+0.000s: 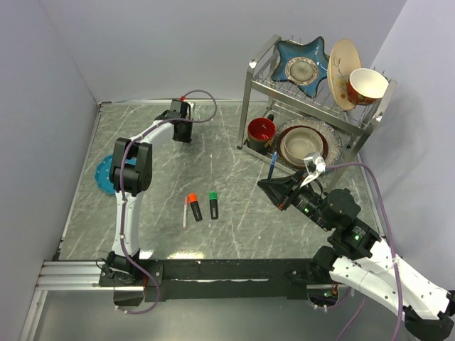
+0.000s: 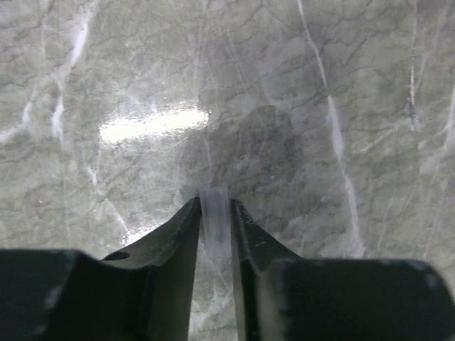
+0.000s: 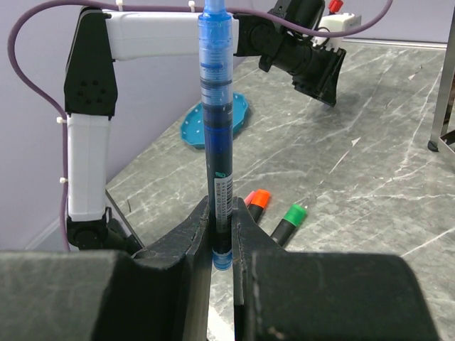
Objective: Insert the pens into the pen caps
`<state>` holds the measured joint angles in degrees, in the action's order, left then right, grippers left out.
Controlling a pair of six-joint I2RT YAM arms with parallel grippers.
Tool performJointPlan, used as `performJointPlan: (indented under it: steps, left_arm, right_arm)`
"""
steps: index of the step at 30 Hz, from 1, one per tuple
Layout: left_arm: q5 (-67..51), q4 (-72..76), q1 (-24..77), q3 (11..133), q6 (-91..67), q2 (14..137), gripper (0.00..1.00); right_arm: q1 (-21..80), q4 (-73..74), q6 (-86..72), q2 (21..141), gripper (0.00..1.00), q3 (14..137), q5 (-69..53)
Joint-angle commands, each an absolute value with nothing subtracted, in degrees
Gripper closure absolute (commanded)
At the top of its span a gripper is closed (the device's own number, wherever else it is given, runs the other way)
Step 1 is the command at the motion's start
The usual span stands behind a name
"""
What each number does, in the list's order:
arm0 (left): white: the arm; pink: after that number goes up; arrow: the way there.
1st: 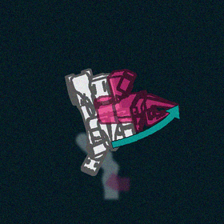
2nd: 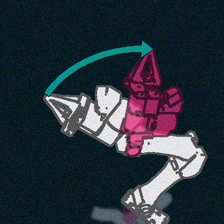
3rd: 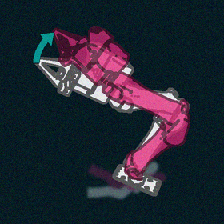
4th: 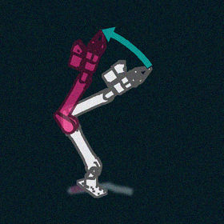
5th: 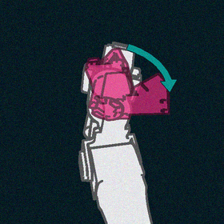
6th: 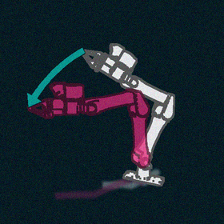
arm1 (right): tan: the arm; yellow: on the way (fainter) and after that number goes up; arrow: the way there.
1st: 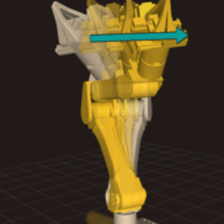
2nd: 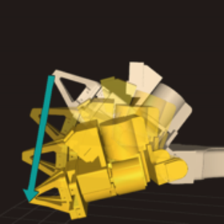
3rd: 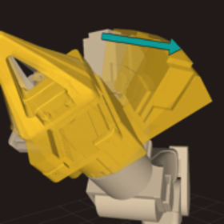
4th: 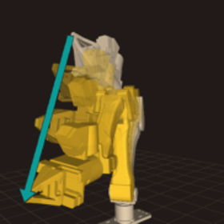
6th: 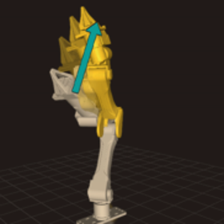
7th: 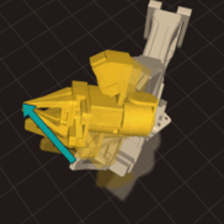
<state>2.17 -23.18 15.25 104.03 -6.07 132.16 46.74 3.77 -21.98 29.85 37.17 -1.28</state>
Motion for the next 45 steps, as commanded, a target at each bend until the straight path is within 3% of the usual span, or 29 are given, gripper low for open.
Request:
performJointPlan:
  steps: [1,4,10,24,34,38,45]
  left_arm:
    - [2.81,-24.69,15.47,102.66,-5.62,132.71,0.74]
    - [3.77,-26.10,15.64,102.40,-6.41,132.45,0.79]
    - [2.38,-27.87,16.35,97.76,-10.28,128.43,0.99]
    - [-4.91,-14.95,19.69,64.72,-25.92,102.76,0.99]
    - [-15.53,-5.20,19.86,53.36,-32.33,82.90,0.99]
    - [-21.79,3.23,20.47,46.35,-37.95,74.02,0.99]
    - [-23.82,30.91,23.11,31.92,-55.95,54.43,0.99]
  right_arm:
    - [46.85,2.81,-21.36,29.53,1.00,37.97,-0.53]
    - [46.93,2.90,-21.62,29.27,1.00,37.79,-0.35]
    - [47.02,4.21,-22.41,29.27,1.00,38.41,-0.88]
    - [46.93,2.64,-26.45,30.85,1.00,33.67,-3.07]
    - [47.02,-8.25,-31.11,41.64,1.00,30.24,-8.69]
    - [47.20,-16.59,-33.83,47.45,1.00,28.31,-12.91]
    - [51.76,-33.55,-37.44,58.70,1.00,28.82,-16.08]
